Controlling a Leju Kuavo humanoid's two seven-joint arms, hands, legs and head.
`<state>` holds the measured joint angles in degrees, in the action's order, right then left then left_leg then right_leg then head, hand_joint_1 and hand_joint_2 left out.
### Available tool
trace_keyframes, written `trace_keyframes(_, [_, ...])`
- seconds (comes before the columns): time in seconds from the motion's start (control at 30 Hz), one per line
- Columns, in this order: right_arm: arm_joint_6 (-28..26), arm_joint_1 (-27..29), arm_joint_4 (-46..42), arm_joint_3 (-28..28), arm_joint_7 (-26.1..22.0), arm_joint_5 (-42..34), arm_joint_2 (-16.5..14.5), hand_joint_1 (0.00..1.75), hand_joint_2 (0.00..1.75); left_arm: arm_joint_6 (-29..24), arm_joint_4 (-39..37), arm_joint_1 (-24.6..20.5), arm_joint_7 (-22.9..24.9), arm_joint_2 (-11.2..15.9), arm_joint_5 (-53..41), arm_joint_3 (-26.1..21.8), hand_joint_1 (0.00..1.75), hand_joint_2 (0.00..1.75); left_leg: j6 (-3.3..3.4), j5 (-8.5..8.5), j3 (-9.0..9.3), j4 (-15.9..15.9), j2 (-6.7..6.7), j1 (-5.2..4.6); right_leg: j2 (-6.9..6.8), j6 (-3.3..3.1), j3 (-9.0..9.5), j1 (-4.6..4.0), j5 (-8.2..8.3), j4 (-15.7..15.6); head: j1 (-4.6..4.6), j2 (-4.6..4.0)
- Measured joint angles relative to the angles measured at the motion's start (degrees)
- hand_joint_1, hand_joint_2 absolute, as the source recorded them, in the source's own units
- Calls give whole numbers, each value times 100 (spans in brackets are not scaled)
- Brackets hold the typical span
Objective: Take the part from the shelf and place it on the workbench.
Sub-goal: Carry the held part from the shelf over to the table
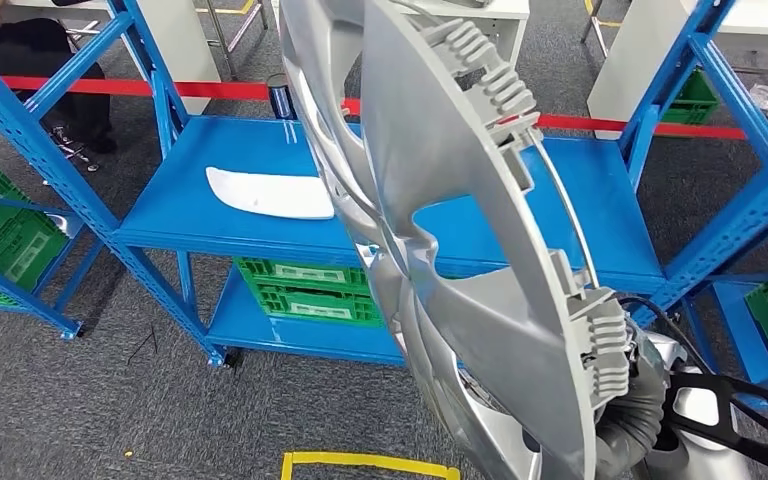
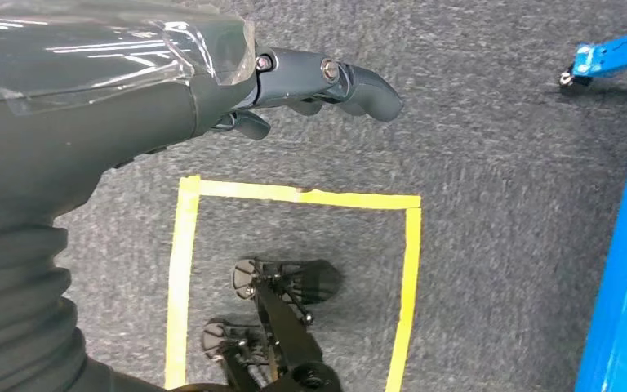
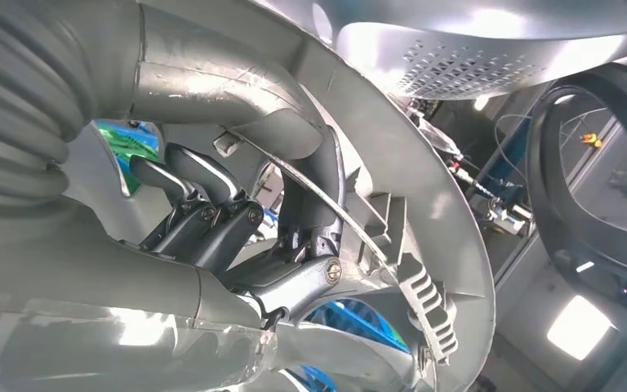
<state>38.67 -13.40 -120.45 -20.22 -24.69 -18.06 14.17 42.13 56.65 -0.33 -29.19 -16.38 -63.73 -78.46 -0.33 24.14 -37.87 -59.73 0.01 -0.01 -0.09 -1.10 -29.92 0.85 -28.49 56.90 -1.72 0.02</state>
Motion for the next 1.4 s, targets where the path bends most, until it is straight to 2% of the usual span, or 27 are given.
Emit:
trace_keyframes(0.1, [24, 0, 20, -5, 32, -34, 39, 175, 175, 76, 93, 11, 7, -12, -25, -24, 0, 175, -98, 794, -218, -962, -3, 49, -3, -45, -182, 3, 182, 10, -16, 0])
trace_keyframes(0.13, [39, 1, 37, -9, 36, -45, 60, 175, 175, 94, 116, 9, 12, -16, -38, -26, 0, 175, -114, 896, -236, -1242, -3, 60, -2, -39, -256, 0, 245, 16, -17, 0])
trace_keyframes(0.17, [54, 2, 59, -15, 37, -50, 80, 175, 175, 107, 133, 6, 16, -20, -49, -27, 0, 175, -117, 859, -171, -1345, -3, 65, -1, -29, -337, -3, 304, 23, -18, 0])
trace_keyframes(0.23, [68, 3, 95, -28, 38, -53, 115, 175, 175, 113, 159, 1, 24, -23, -55, -29, 0, 175, -80, 584, 250, -949, -7, 62, 4, -5, -476, -11, 411, 33, -19, 0])
trace_keyframes(0.3, [70, -4, 110, -45, 38, -61, 138, 175, 175, 107, 196, -13, 27, -17, -53, -32, 0, 175, 7, 524, 834, -122, -12, 35, 3, 33, -560, -21, 510, 35, -14, 0])
trace_keyframes(0.33, [69, -17, 116, -54, 42, -65, 146, 175, 175, 103, 215, -22, 28, -16, -50, -34, 0, 175, 47, 556, 1019, 172, -15, 13, -3, 64, -578, -17, 557, 27, -11, 0])
trace_keyframes(0.4, [68, -58, 130, -74, 57, -68, 150, 175, 175, 101, 256, -32, 32, -22, -38, -48, 0, 175, 116, 573, 1096, 393, -14, -42, -14, 144, -592, 7, 657, -5, -16, 0])
trace_keyframes(0.47, [64, -102, 137, -94, 112, -66, 146, 175, 175, 117, 308, -41, 44, -55, -13, -66, 0, 175, 205, 425, 1035, 480, 4, -39, -14, 180, -641, 22, 648, 20, -23, 0])
trace_keyframes(0.5, [61, -129, 136, -103, 161, -66, 143, 175, 175, 132, 334, -50, 54, -80, 2, -71, 0, 175, 249, 332, 997, 525, 17, -27, -10, 161, -702, 17, 513, 136, -11, 0])
trace_keyframes(0.57, [55, -178, 134, -128, 288, -69, 128, 175, 175, 154, 367, -68, 77, -139, 24, -79, 0, 175, 295, 156, 859, 558, 34, -19, -5, 95, -903, 15, 19, 713, 9, 0])
trace_keyframes(0.6, [53, -194, 133, -142, 342, -69, 119, 175, 175, 158, 376, -73, 87, -167, 27, -84, 0, 175, 302, 79, 759, 549, 37, -20, -4, 91, -1000, 19, -204, 1112, 16, 0])
trace_keyframes(0.63, [52, -201, 133, -155, 380, -69, 110, 175, 175, 158, 379, -75, 93, -191, 29, -88, 0, 175, 295, 7, 655, 536, 37, -19, -4, 122, -1049, 25, -326, 1447, 18, 0])
trace_keyframes(0.67, [52, -203, 133, -166, 403, -69, 102, 175, 175, 158, 380, -75, 96, -216, 30, -95, 0, 175, 286, -58, 550, 516, 37, -16, -5, 182, -1019, 33, -332, 1632, 18, 0])
trace_keyframes(0.7, [52, -208, 133, -176, 415, -69, 96, 175, 175, 159, 380, -76, 97, -235, 30, -103, 0, 175, 269, -117, 443, 486, 37, -8, -6, 258, -890, 44, -243, 1608, 19, 0])
trace_keyframes(0.77, [52, -238, 132, -197, 426, -69, 86, 175, 175, 161, 382, -77, 98, -259, 31, -121, 0, 175, 218, -206, 237, 380, 37, 11, -9, 364, -373, 72, -72, 990, 20, 0])
trace_keyframes(0.83, [56, -265, 127, -213, 425, -57, 70, 175, 175, 167, 393, -79, 98, -271, 34, -138, 0, 175, 149, -272, 74, 248, 33, 8, 0, 322, 98, 59, -152, 268, 14, 0])
trace_keyframes(0.87, [61, -269, 124, -218, 410, -41, 61, 175, 175, 166, 398, -79, 97, -275, 36, -143, 0, 175, 114, -307, 30, 207, 30, 5, 5, 272, 189, 42, -225, 88, 10, 0])
trace_keyframes(0.93, [86, -266, 123, -220, 338, 10, 49, 175, 175, 146, 397, -78, 89, -279, 30, -146, 0, 175, 50, -384, -11, 189, 24, 17, 1, 169, 135, 29, -203, 62, 4, 0])
trace_keyframes(1.0, [124, -275, 128, -215, 218, 58, 45, 175, 175, 96, 381, -78, 81, -280, 22, -147, 0, 175, -11, -190, -90, 59, 18, 46, -10, 58, 33, 43, -94, 68, -2, 0])
trace_keyframes(1.03, [143, -280, 131, -211, 165, 71, 45, 175, 175, 69, 370, -79, 80, -280, 21, -146, 0, 175, -42, 57, -155, -139, 17, 58, -16, 16, -28, 52, -26, 66, -5, 0])
trace_keyframes(1.1, [167, -283, 137, -202, 102, 88, 46, 175, 175, 40, 348, -89, 80, -275, 21, -143, 0, 175, -94, 650, -310, -847, 15, 68, -16, -16, -167, 40, 117, 74, -11, 0])
trace_keyframes(1.13, [170, -282, 142, -198, 90, 97, 48, 175, 175, 35, 337, -97, 80, -272, 21, -142, 0, 175, -104, 820, -357, -1206, 15, 69, -14, -14, -250, 32, 187, 79, -13, 0])
trace_keyframes(1.17, [170, -281, 149, -196, 85, 107, 48, 175, 175, 33, 324, -106, 80, -270, 21, -140, 0, 175, -103, 856, -339, -1436, 15, 69, -12, -9, -336, 23, 255, 84, -13, 0])
trace_keyframes(1.2, [170, -279, 154, -193, 82, 113, 49, 175, 175, 31, 313, -115, 80, -270, 21, -140, 0, 175, -89, 773, -227, -1459, 14, 67, -9, -2, -416, 12, 319, 86, -13, 0])
trace_keyframes(1.27, [170, -280, 159, -188, 76, 118, 50, 175, 175, 26, 300, -133, 79, -268, 21, -137, 0, 175, -8, 526, 297, -888, 0, 49, -2, 13, -549, -8, 438, 86, -14, 0])
trace_keyframes(1.33, [170, -283, 159, -179, 70, 120, 52, 175, 175, 22, 298, -153, 77, -254, 20, -134, 0, 175, 95, 559, 888, -64, -16, 9, -4, 57, -621, -20, 546, 75, -9, 1])
trace_keyframes(1.4, [170, -293, 162, -172, 67, 120, 52, 175, 175, 19, 298, -164, 74, -238, 20, -134, 0, 175, 167, 643, 1085, 317, -18, -48, -17, 133, -640, 2, 650, 45, -12, 1])
